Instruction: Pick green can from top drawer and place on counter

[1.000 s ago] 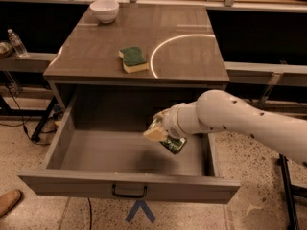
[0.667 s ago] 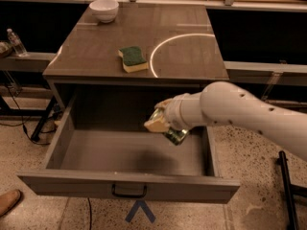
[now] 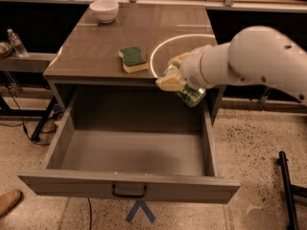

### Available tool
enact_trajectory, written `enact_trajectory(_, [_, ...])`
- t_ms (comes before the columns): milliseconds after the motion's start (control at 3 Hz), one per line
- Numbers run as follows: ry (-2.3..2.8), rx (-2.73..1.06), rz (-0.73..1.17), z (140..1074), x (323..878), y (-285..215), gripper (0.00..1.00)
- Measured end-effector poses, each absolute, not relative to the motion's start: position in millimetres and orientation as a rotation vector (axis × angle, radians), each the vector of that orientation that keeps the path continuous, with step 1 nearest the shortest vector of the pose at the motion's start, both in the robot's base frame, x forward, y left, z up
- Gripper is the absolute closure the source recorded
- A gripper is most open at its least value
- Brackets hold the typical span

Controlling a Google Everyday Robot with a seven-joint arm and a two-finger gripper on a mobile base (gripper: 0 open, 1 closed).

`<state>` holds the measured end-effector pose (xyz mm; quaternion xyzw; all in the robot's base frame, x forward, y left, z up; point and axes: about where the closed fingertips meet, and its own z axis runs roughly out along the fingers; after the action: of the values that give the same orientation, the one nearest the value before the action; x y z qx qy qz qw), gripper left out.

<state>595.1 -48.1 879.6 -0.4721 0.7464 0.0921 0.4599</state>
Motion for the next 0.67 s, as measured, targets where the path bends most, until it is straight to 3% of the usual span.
enact_trajectory(667, [1.807, -1.151, 0.207, 895.5, 597.3, -49.9, 1.00])
